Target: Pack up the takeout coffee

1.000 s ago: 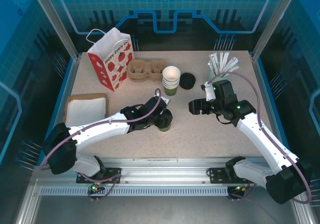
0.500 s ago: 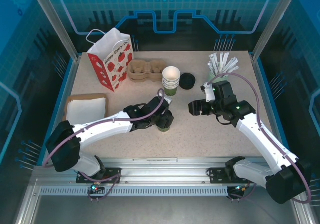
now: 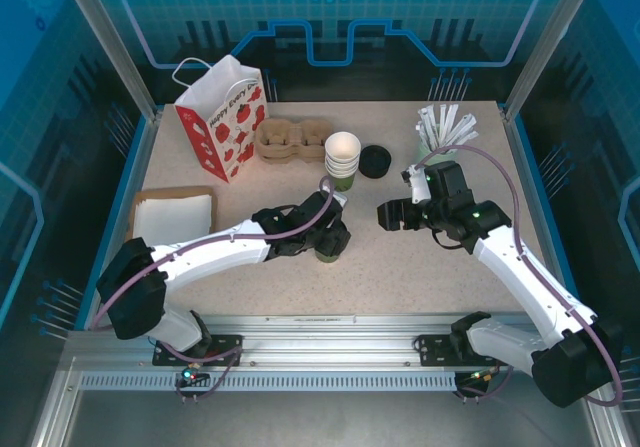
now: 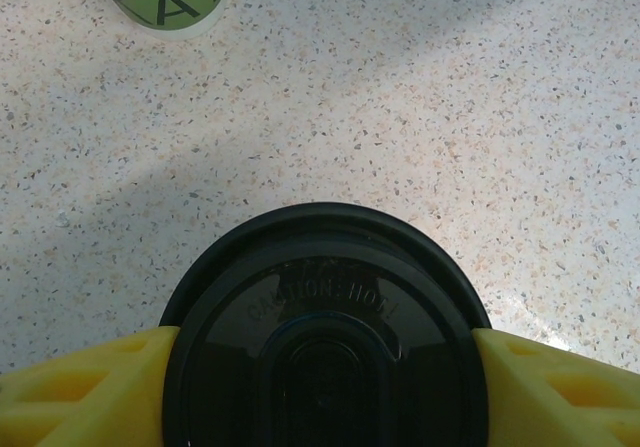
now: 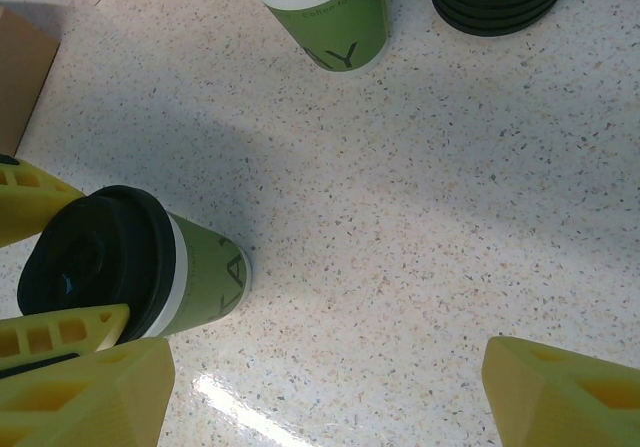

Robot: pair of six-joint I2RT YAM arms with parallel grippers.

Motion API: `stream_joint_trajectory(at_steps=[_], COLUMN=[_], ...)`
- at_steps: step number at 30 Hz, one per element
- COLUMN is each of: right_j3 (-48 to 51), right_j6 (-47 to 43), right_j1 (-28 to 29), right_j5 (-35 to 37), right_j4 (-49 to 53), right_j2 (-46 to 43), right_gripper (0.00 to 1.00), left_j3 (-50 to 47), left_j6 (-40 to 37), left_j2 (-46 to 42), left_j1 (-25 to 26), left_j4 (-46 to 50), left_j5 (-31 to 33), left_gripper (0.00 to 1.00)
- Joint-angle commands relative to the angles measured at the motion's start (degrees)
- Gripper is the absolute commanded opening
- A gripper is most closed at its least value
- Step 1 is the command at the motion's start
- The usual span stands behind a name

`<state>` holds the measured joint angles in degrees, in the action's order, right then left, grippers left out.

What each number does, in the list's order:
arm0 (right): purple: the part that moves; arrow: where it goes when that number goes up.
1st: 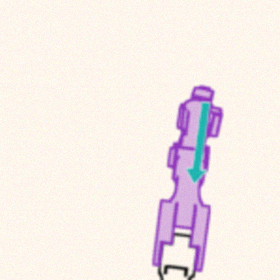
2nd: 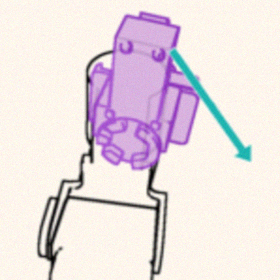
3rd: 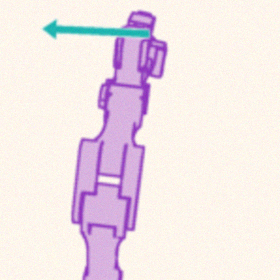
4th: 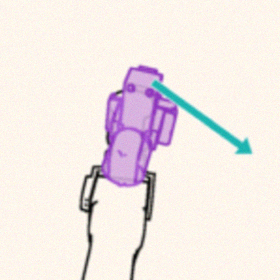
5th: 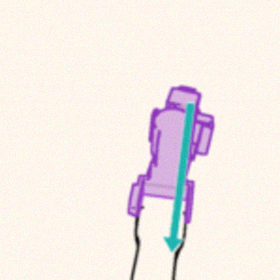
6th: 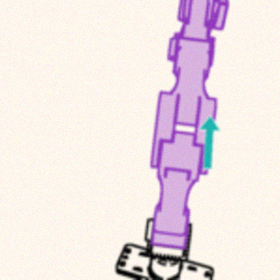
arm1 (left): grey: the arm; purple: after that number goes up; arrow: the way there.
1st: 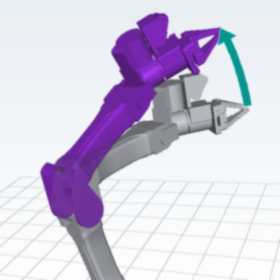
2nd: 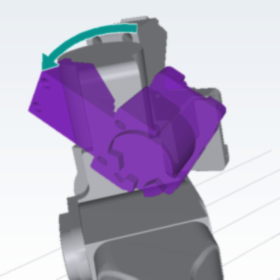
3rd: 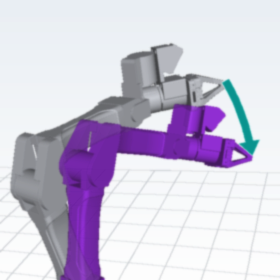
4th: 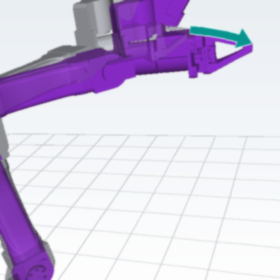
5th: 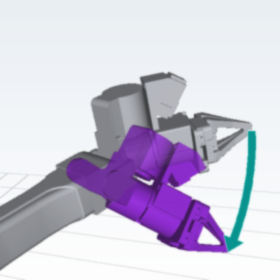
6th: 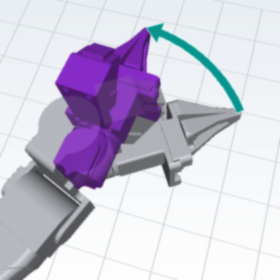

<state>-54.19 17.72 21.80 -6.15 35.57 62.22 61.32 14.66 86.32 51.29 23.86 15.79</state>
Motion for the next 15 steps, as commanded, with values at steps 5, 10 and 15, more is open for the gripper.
stream_joint_trajectory(at_steps=[5, 10, 15], right_j3=[0.84, 1.01, 1.29], right_j6=[-0.40, -0.23, -0.04], right_j1=[-0.26, -0.27, -0.27], right_j5=[0.35, 0.26, 0.09], right_j4=[0.55, 0.51, 0.38], right_j2=[-0.78, -0.78, -0.80], right_gripper=[0.82, 0.82, 0.82], left_j3=[0.81, 2.46, 3.53], left_j6=[0.70, 0.90, 0.95], left_j2=[1.59, 1.31, 1.08], left_j1=[0.61, 0.57, 0.57], left_j4=[6.85, 8.20, 8.37], left_j5=[-1.73, -3.22, -3.23], left_gripper=[0.71, 0.70, 0.70])
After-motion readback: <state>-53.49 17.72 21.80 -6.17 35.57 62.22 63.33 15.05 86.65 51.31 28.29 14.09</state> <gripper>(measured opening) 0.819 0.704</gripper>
